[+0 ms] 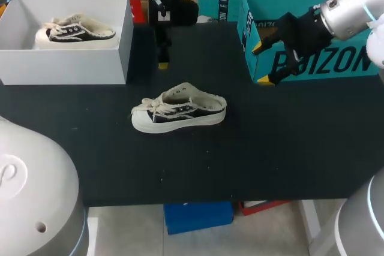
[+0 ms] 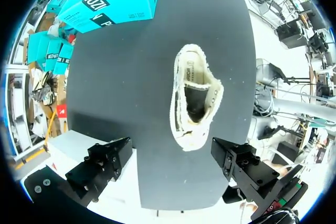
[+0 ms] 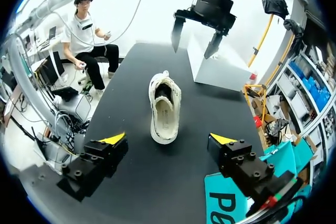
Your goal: Take the shoe out of the shoebox, open the shoe tongue, remove and reinsert the insole, then place the shoe into the shoebox
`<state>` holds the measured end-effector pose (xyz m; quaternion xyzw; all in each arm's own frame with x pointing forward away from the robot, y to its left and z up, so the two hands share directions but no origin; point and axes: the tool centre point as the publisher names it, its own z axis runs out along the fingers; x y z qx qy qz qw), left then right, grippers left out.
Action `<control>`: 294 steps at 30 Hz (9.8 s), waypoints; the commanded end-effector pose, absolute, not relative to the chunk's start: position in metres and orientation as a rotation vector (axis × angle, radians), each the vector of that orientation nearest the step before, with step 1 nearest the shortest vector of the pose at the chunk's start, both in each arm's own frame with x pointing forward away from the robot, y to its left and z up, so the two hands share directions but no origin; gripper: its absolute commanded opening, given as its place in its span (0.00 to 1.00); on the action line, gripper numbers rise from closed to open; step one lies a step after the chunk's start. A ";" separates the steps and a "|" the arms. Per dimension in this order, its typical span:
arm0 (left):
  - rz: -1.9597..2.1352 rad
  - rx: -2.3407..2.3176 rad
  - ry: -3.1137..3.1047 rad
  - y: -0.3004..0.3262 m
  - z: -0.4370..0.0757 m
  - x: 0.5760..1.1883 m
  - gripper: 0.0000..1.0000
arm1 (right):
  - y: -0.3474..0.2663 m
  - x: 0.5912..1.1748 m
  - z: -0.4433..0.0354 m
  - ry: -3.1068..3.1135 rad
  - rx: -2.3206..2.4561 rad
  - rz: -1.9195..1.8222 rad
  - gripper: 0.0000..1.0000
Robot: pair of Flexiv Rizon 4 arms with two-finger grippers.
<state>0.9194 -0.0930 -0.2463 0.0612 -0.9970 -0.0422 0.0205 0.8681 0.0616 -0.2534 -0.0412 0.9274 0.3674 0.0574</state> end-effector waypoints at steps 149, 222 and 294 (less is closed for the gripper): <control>-0.132 0.188 -3.091 -0.093 -0.246 0.920 1.00 | 0.140 0.861 -0.362 2.814 0.015 1.245 1.00; -0.132 0.188 -3.091 -0.093 -0.246 0.920 1.00 | 0.165 0.862 -0.440 2.628 0.173 1.669 1.00; -0.219 0.438 -3.011 -0.109 -0.244 0.913 1.00 | 0.174 0.853 -0.440 2.630 0.161 1.715 0.00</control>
